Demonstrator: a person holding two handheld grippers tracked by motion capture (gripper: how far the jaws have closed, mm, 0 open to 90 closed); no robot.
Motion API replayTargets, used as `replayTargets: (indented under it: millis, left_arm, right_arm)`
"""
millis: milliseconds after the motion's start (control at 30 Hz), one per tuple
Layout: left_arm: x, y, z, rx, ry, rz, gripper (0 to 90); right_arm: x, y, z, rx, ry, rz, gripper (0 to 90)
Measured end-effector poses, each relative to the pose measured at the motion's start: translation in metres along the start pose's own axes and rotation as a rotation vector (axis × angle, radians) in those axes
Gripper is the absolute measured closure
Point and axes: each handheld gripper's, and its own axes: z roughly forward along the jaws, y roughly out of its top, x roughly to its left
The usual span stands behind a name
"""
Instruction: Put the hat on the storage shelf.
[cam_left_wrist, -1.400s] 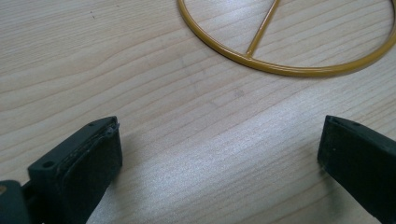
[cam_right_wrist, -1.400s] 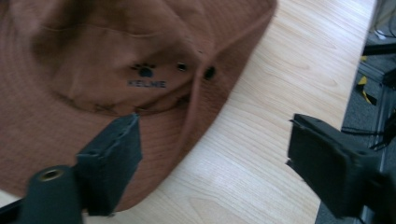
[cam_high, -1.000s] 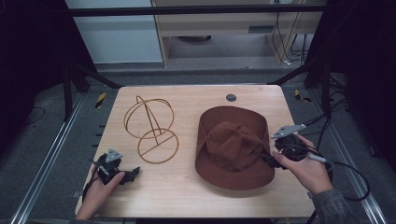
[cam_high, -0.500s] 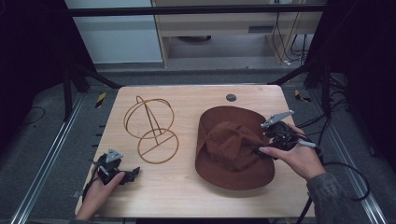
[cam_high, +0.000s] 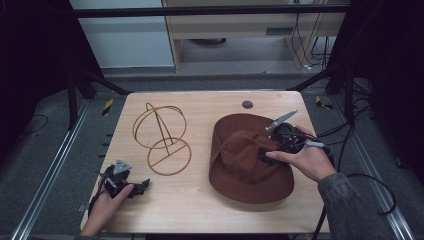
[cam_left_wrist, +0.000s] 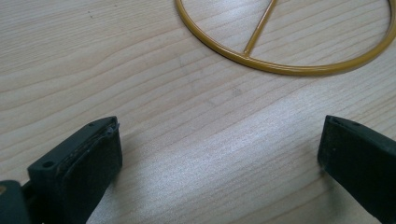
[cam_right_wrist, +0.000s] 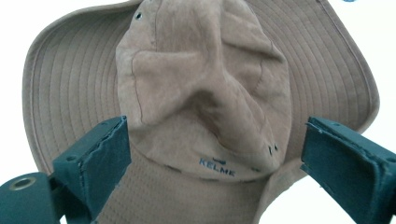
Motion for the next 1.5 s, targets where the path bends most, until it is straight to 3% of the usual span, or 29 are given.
replayTargets:
  millis: [433,733,1500]
  left_arm:
    - [0.000,0.000,0.000,0.000,0.000,0.000,0.0]
    - [0.000,0.000,0.000,0.000,-0.002,0.001,0.0]
    - [0.000,0.000,0.000,-0.002,-0.002,0.001,0.0]
  right_arm:
    - [-0.003,0.030,0.035,0.075,0.055,-0.048,9.2]
    - [-0.001,0.037,0.049,0.090,0.088,-0.048,12.6]
    - [-0.007,0.052,0.082,0.168,0.104,-0.042,26.8]
